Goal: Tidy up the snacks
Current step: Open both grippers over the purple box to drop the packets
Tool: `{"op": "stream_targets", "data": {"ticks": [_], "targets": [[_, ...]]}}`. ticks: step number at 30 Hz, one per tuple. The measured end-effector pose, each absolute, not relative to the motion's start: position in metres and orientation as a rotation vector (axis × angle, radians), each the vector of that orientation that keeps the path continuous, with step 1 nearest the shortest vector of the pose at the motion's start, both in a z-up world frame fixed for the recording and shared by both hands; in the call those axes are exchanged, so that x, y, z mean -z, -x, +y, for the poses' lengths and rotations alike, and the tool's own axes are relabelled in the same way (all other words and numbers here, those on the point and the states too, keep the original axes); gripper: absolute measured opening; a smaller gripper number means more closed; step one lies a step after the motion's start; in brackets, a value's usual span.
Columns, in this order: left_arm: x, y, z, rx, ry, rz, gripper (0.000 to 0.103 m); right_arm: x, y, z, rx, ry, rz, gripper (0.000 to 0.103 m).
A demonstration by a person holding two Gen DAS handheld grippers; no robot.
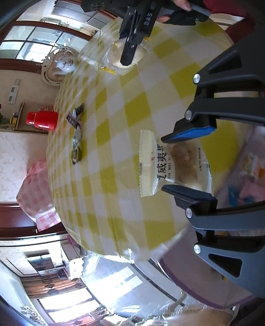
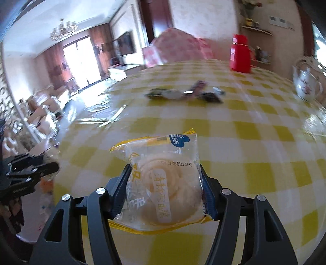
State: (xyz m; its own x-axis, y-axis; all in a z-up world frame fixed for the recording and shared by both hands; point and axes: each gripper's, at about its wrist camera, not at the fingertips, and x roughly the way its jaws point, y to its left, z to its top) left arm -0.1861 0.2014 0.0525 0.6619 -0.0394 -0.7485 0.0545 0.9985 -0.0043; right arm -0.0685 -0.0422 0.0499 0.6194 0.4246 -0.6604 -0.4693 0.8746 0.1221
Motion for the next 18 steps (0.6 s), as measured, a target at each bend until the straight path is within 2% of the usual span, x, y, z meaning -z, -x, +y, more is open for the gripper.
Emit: {"op": "stream_targets", "data": {"ticks": [9, 18], "targets": [[-0.053, 0.219, 0.282, -0.041, -0.039, 0.891, 0.042, -0.055, 0.133, 0.060, -0.763, 0.208, 0.721, 0.061], [-0.045, 0.247, 0.358, -0.158, -0.010, 0.919, 0.042, -0.034, 0.194, 0.159, -0.999, 0.374, 0.787, 0.061]]}}
